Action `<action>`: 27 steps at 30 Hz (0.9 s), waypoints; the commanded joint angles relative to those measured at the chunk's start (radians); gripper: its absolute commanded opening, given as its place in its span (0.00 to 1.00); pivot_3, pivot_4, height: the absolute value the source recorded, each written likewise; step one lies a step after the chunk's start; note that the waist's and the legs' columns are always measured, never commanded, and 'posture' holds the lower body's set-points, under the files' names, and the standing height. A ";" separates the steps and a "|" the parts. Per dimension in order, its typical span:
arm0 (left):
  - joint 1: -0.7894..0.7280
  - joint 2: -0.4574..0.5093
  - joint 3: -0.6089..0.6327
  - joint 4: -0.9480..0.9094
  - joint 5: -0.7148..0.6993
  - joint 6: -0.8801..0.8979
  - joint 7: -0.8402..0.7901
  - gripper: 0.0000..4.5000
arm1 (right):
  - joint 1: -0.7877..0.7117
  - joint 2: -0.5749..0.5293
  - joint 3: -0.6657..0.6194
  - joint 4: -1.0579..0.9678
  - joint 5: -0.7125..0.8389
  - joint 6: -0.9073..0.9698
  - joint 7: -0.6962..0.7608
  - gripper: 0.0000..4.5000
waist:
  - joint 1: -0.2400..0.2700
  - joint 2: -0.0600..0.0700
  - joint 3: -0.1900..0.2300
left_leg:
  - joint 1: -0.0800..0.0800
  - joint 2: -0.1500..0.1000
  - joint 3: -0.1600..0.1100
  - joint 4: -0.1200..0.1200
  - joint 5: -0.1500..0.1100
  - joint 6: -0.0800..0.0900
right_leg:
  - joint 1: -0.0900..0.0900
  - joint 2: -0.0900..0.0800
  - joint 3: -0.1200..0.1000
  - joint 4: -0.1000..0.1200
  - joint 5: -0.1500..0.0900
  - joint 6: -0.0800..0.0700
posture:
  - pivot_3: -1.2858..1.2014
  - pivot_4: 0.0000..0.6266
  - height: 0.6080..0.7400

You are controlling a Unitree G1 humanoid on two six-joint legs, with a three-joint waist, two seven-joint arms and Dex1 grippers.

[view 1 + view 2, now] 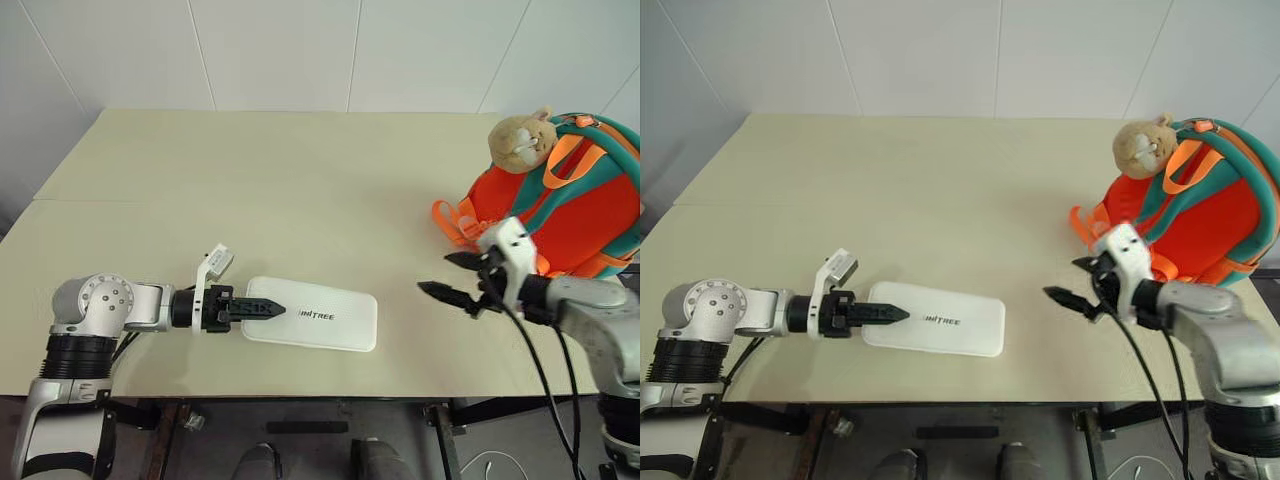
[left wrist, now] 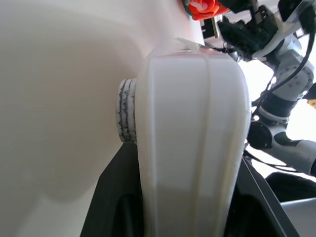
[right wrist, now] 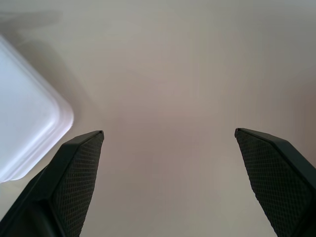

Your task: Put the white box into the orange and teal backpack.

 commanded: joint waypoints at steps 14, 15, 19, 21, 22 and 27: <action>-0.049 0.060 -0.045 0.011 0.083 -0.056 -0.072 0.28 | 0.037 -0.020 -0.311 0.043 0.047 -0.020 -0.231 1.00 | -0.003 0.000 0.000 | 0.000 0.000 0.001 0.000 0.000 0.001 | 0.000 0.000 0.001 -0.001 0.000 0.000 | 0.52 0.24 1.00; -0.056 0.053 -0.034 0.012 0.077 -0.054 -0.072 0.28 | 0.021 -0.012 -0.297 0.067 0.039 -0.036 -0.253 1.00 | -0.002 0.000 0.000 | 0.000 0.000 0.001 0.001 0.000 0.001 | 0.000 0.000 0.001 -0.001 0.000 0.000 | 0.52 0.24 1.00; -0.079 0.030 0.010 0.029 0.072 -0.051 -0.062 0.28 | -0.071 0.040 -0.232 0.180 0.002 -0.129 -0.321 1.00 | -0.005 0.000 0.000 | 0.000 0.000 0.001 0.000 0.000 0.001 | 0.000 0.000 0.001 -0.001 0.000 0.000 | 0.52 0.24 1.00; -0.087 0.009 0.058 0.038 0.056 -0.044 -0.053 0.28 | -0.124 0.070 -0.201 0.248 -0.020 -0.186 -0.349 1.00 | -0.004 0.000 0.000 | 0.000 0.000 0.001 0.000 0.000 0.001 | 0.000 0.000 0.001 -0.001 0.001 0.000 | 0.52 0.24 1.00; -0.093 -0.001 0.086 0.043 0.045 -0.038 -0.047 0.28 | -0.148 0.083 -0.186 0.277 -0.028 -0.210 -0.360 1.00 | -0.004 0.000 0.000 | 0.000 0.000 0.001 0.000 0.000 0.001 | 0.000 0.000 0.002 -0.001 0.001 0.000 | 0.52 0.24 1.00; -0.123 -0.058 0.245 0.063 0.002 -0.017 0.014 0.28 | -0.277 0.145 -0.116 0.431 -0.079 -0.347 -0.406 0.96 | -0.004 0.000 0.000 | -0.002 0.000 0.002 -0.001 0.000 0.001 | -0.002 0.000 0.002 -0.001 0.000 0.001 | 0.52 0.24 1.00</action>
